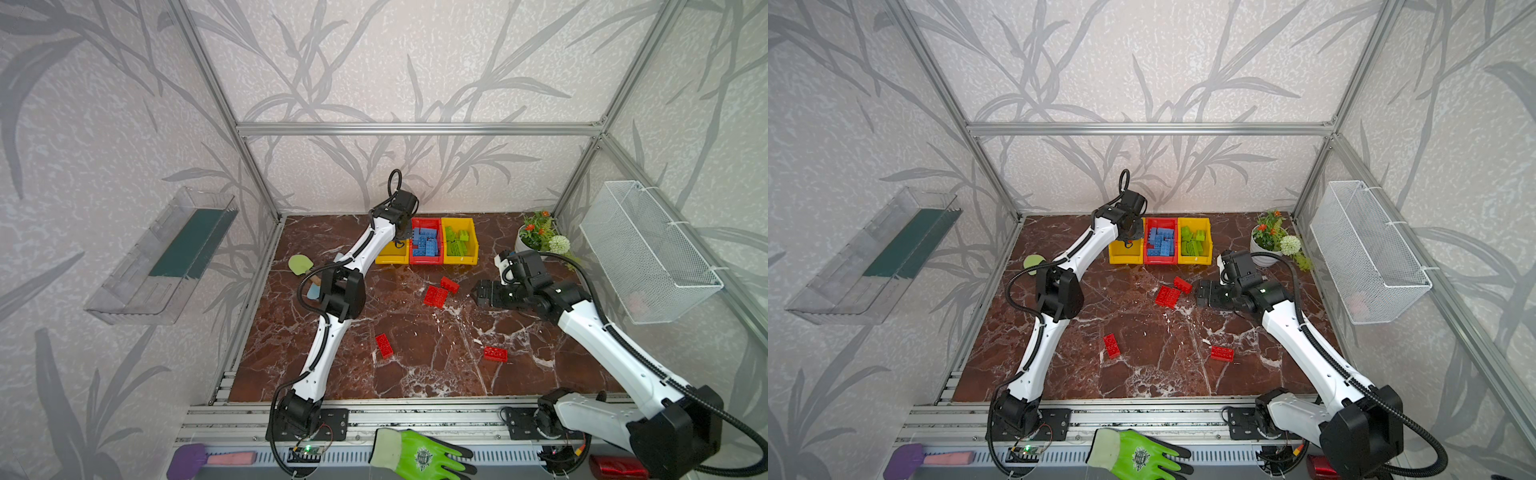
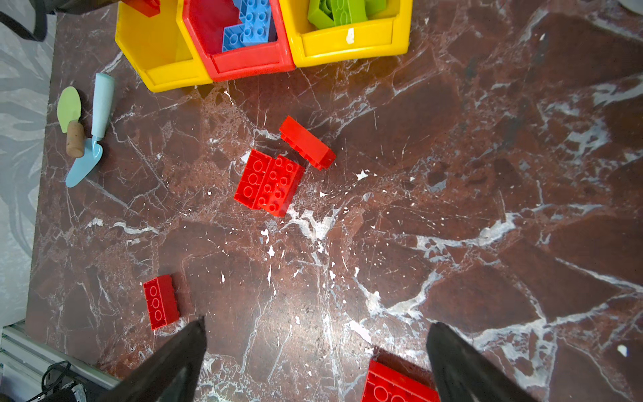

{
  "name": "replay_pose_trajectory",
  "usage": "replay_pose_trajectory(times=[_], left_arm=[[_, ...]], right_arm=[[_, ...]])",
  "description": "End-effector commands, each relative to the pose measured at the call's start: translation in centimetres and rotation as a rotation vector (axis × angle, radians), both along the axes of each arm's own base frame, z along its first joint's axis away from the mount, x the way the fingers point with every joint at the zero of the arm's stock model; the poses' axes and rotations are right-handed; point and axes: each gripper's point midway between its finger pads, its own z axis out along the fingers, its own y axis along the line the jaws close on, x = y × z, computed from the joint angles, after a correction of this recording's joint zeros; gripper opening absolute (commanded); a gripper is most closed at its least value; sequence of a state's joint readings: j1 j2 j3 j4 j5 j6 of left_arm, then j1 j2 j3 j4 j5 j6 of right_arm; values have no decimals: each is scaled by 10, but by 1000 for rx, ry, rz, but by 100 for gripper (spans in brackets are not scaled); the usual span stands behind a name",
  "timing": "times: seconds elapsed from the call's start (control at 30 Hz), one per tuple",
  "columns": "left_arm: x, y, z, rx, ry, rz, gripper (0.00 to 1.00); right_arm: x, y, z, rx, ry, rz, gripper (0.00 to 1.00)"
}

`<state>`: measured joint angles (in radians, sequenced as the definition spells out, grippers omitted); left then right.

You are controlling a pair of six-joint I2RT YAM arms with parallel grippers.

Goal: Sort the legos into containers by color
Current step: Place the lego in the container, then pick up the lego from the center of the table.

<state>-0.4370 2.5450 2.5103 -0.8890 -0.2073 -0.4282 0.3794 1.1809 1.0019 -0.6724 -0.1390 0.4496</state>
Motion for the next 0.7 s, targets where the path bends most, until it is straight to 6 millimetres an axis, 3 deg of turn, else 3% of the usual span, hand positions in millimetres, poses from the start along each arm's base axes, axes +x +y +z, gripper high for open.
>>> replay_pose_trajectory(times=[0.0, 0.13, 0.17, 0.27, 0.43, 0.53, 0.67], left_arm=[[1, 4, -4, 13, 17, -10, 21], [5, 5, 0, -4, 0, -11, 59], [6, 4, 4, -9, -6, -12, 62], [3, -1, 20, -40, -20, -37, 68], [-11, -1, 49, -86, -24, -37, 68], [-30, 2, 60, -114, -16, -14, 68], [-71, 11, 67, -148, -11, 21, 66]], right_arm=[[10, 1, 8, -13, -27, 9, 99], [13, 2, 6, -16, -17, 11, 99], [14, 2, 7, -15, -18, 9, 99], [14, 2, 8, -14, -27, 9, 99], [9, 1, 12, 4, -48, 8, 99], [1, -1, 10, 15, -51, 7, 99], [-12, -1, 1, 41, -41, 10, 99]])
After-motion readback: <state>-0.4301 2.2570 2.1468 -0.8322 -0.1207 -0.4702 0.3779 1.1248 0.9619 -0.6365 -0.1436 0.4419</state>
